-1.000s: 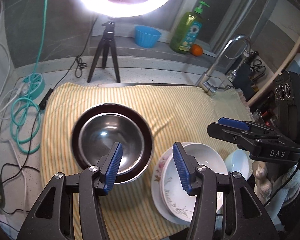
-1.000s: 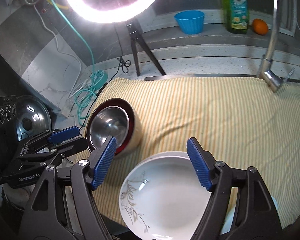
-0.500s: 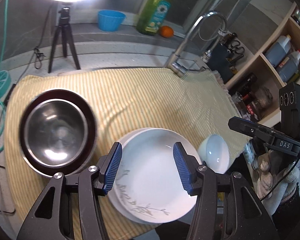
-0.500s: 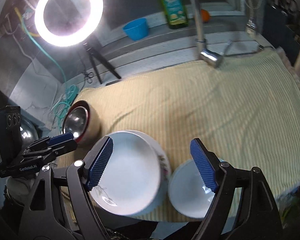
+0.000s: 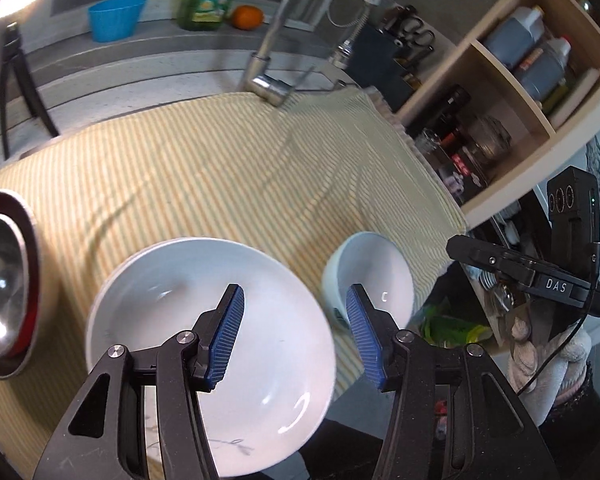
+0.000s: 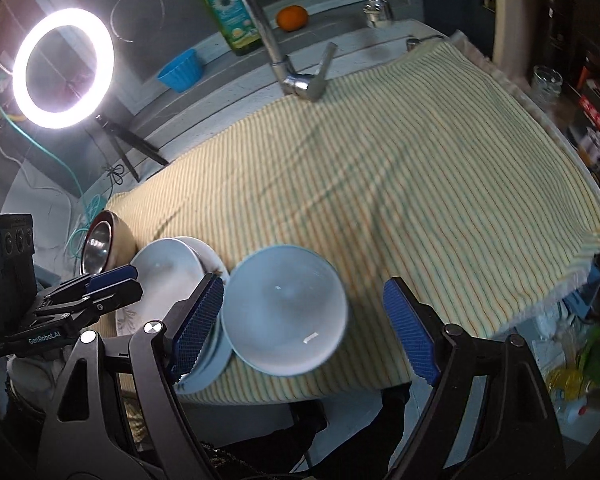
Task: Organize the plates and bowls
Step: 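Move to the plain white bowl and grip its rim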
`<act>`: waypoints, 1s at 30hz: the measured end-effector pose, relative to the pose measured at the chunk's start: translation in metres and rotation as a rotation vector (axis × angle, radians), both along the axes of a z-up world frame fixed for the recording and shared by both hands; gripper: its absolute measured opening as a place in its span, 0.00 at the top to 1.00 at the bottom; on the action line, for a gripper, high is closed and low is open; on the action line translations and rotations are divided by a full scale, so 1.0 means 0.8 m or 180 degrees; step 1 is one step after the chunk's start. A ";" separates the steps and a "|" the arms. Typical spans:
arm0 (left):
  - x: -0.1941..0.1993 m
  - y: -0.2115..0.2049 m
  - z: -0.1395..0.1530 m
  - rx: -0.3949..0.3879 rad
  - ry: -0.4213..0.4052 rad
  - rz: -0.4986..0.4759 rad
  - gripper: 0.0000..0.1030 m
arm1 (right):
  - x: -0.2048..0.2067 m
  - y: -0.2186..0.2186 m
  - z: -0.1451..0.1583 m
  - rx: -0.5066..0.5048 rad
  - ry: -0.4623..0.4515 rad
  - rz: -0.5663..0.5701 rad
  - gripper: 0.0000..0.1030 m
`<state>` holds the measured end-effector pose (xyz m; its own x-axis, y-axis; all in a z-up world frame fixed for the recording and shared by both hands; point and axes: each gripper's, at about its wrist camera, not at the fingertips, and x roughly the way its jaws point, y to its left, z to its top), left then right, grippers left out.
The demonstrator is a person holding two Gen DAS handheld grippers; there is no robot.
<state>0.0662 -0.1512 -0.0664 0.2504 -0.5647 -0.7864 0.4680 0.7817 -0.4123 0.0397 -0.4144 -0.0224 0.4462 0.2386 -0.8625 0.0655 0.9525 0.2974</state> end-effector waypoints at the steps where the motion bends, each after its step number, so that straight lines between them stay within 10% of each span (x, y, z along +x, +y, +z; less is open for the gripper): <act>1: -0.002 -0.009 -0.001 0.0012 0.0002 -0.0061 0.49 | -0.004 -0.003 -0.003 0.0002 0.0014 -0.0022 0.18; 9: -0.006 -0.059 -0.015 0.0109 0.0032 -0.0378 0.52 | -0.028 -0.018 -0.027 0.0117 0.0130 -0.0101 0.20; 30: 0.012 -0.098 -0.058 0.0339 0.0168 -0.0521 0.75 | -0.017 -0.009 -0.088 0.0319 0.0503 0.0126 0.80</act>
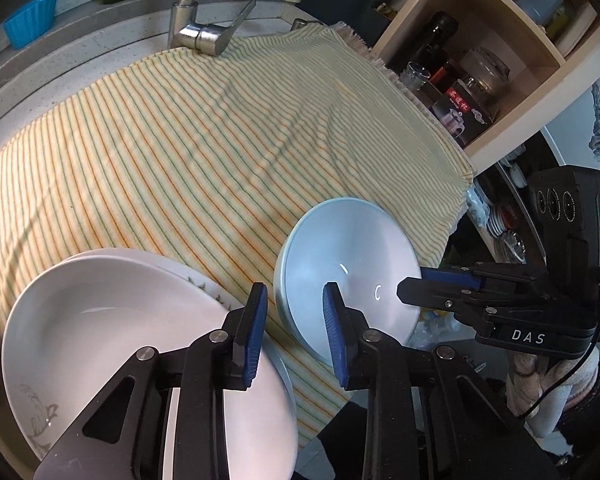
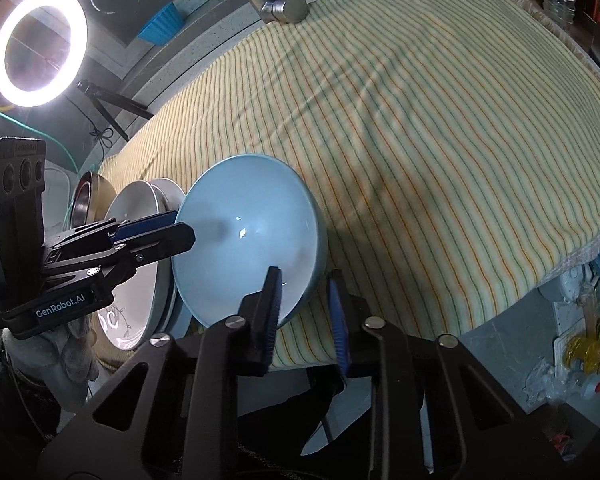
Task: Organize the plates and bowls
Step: 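Move to the plain white bowl and grip its rim, then lift the white bowl with both grippers and carry it over the steel bowls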
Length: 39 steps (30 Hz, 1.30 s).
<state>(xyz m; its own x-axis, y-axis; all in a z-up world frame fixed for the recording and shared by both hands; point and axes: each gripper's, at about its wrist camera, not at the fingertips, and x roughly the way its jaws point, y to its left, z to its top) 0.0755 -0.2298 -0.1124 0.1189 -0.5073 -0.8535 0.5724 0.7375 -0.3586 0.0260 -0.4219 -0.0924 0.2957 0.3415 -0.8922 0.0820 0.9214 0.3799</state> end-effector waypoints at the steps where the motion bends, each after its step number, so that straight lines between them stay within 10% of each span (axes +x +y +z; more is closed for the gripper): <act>1: 0.000 -0.001 -0.001 -0.0001 0.0013 -0.0006 0.77 | 0.001 0.001 0.000 -0.0016 -0.0001 0.0015 0.81; 23: 0.020 0.021 0.046 -0.0261 -0.0150 0.0305 0.78 | 0.057 0.019 0.042 -0.0144 -0.0205 0.0265 0.81; 39: 0.029 0.156 0.096 -0.0423 -0.0426 0.1240 0.78 | 0.130 0.149 0.100 -0.0075 -0.0620 0.1115 0.81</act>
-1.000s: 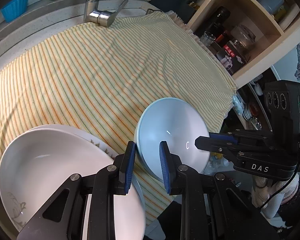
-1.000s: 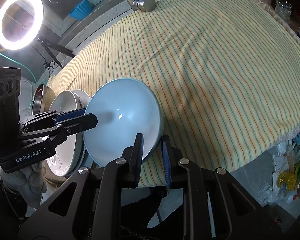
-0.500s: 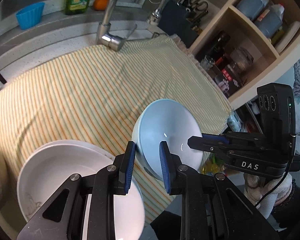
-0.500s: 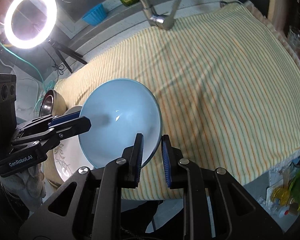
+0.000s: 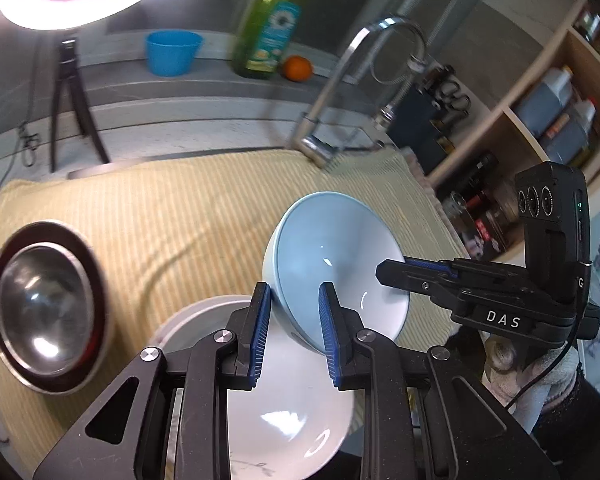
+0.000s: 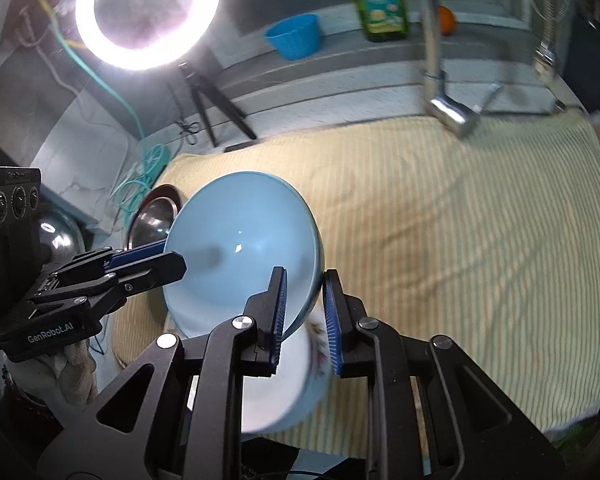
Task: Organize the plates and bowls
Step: 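Lift the white bowl with both grippers and carry it over the steel bowls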
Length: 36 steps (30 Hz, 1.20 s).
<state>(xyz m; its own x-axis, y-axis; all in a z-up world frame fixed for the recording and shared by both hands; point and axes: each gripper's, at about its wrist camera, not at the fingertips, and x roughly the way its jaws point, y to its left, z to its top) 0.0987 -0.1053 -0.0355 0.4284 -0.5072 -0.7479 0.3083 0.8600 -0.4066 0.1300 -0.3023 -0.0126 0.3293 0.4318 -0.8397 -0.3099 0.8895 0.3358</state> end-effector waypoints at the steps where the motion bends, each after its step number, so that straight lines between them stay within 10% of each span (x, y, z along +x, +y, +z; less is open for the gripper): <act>1: -0.001 0.009 0.001 -0.0008 0.0000 0.0061 0.78 | 0.004 0.012 0.002 0.0001 -0.0018 0.0076 0.81; 17: -0.025 0.151 0.001 -0.0106 0.0012 0.1105 0.78 | 0.034 0.187 0.008 0.0013 -0.0150 0.1034 0.81; 36: -0.019 0.223 -0.043 -0.0085 0.0285 0.1503 0.78 | 0.049 0.285 -0.044 -0.0234 0.0041 0.1370 0.81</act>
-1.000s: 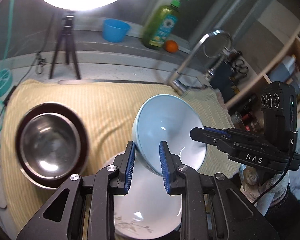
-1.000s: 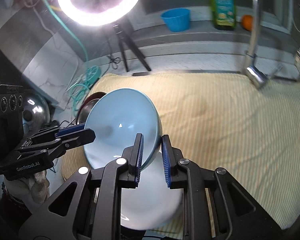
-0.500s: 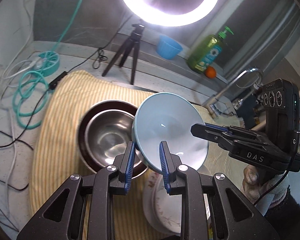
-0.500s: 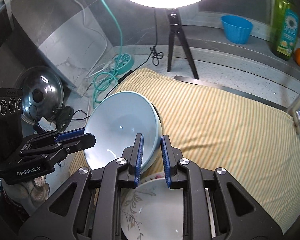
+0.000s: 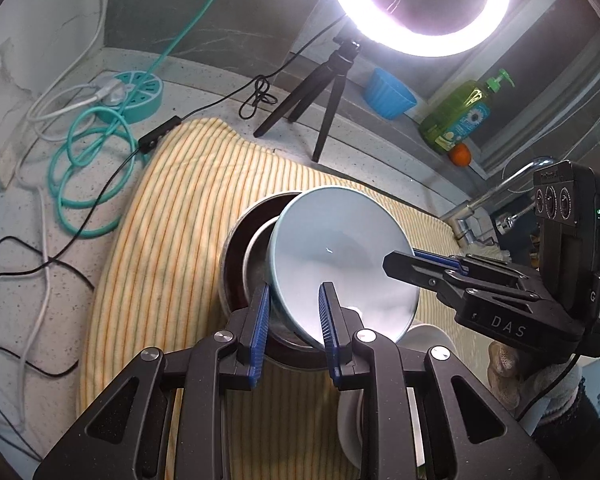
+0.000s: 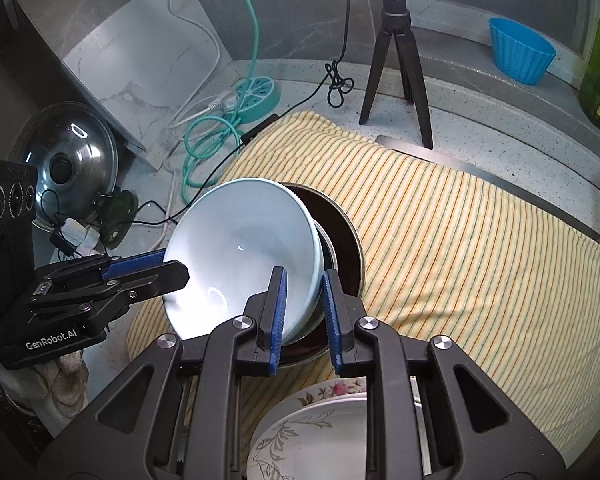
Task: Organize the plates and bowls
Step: 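Lift the white bowl with both grippers and carry it over the steel bowls, then lower the white bowl into the steel bowls and open both grippers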
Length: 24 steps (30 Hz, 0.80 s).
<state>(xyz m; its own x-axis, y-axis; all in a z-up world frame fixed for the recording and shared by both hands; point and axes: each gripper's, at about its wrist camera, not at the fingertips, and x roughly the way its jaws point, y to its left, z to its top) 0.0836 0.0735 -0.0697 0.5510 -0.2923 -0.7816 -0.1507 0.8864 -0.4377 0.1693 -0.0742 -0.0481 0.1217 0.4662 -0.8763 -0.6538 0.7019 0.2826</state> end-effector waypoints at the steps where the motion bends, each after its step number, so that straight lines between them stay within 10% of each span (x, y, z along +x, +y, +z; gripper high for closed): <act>1: 0.002 0.000 -0.002 0.0007 0.0016 -0.0009 0.78 | 0.001 0.001 -0.003 -0.0020 0.0005 -0.0001 0.81; 24: 0.012 0.000 -0.020 0.0144 0.0141 -0.0053 0.78 | 0.005 0.017 -0.030 -0.0250 -0.0003 0.0049 0.81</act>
